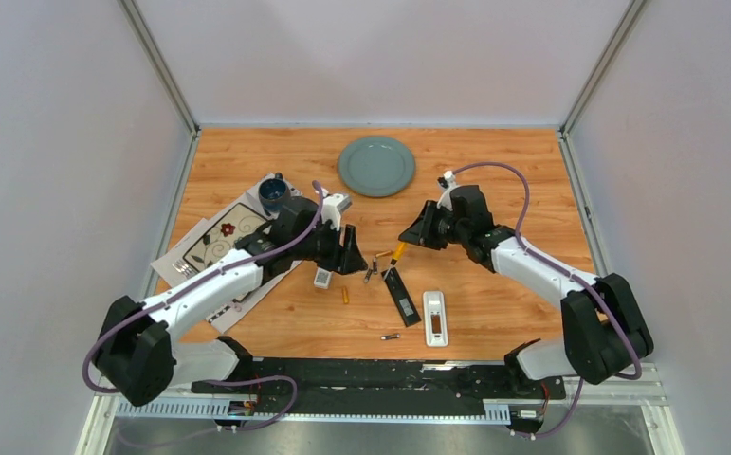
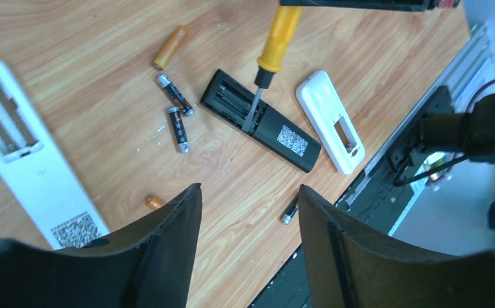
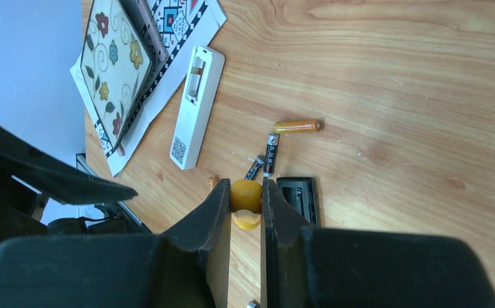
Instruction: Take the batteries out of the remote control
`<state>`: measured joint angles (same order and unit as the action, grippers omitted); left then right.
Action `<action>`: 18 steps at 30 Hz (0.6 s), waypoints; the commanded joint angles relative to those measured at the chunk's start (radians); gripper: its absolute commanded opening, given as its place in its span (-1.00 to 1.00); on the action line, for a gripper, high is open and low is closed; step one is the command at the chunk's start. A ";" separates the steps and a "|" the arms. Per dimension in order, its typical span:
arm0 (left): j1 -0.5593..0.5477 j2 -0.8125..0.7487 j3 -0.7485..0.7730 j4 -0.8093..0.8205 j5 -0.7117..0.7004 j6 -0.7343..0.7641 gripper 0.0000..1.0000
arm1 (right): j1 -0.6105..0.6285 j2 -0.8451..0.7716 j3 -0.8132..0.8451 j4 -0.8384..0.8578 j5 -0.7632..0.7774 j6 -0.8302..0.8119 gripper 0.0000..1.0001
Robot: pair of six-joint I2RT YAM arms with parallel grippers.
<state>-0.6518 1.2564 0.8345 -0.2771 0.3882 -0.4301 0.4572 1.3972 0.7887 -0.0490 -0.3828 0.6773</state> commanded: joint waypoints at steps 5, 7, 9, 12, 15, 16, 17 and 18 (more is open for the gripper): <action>0.135 -0.167 -0.129 0.176 0.130 -0.106 0.55 | -0.008 -0.082 0.006 -0.028 0.019 -0.045 -1.00; 0.182 -0.198 -0.205 0.302 0.188 -0.149 0.77 | -0.014 -0.101 -0.005 -0.035 0.024 -0.053 -1.00; 0.219 -0.242 -0.260 0.380 0.228 -0.206 0.79 | -0.020 -0.113 -0.008 -0.048 0.027 -0.061 -1.00; 0.233 -0.275 -0.256 0.377 0.241 -0.181 0.79 | -0.040 -0.116 -0.008 -0.067 0.030 -0.070 -1.00; 0.233 -0.302 -0.232 0.306 0.233 -0.121 0.79 | -0.067 -0.104 -0.005 -0.090 0.013 -0.094 -1.00; 0.233 -0.310 -0.224 0.250 0.227 -0.101 0.79 | -0.087 -0.098 -0.003 -0.097 -0.005 -0.110 -1.00; 0.233 -0.321 -0.213 0.218 0.221 -0.055 0.79 | -0.100 -0.092 0.004 -0.107 -0.014 -0.120 -1.00; 0.233 -0.327 -0.190 0.182 0.186 -0.027 0.79 | -0.109 -0.081 0.009 -0.135 -0.019 -0.134 -1.00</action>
<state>-0.4229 0.9695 0.5674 -0.0219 0.5869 -0.5613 0.3889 1.3064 0.7826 -0.1371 -0.3763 0.6056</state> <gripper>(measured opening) 0.892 0.179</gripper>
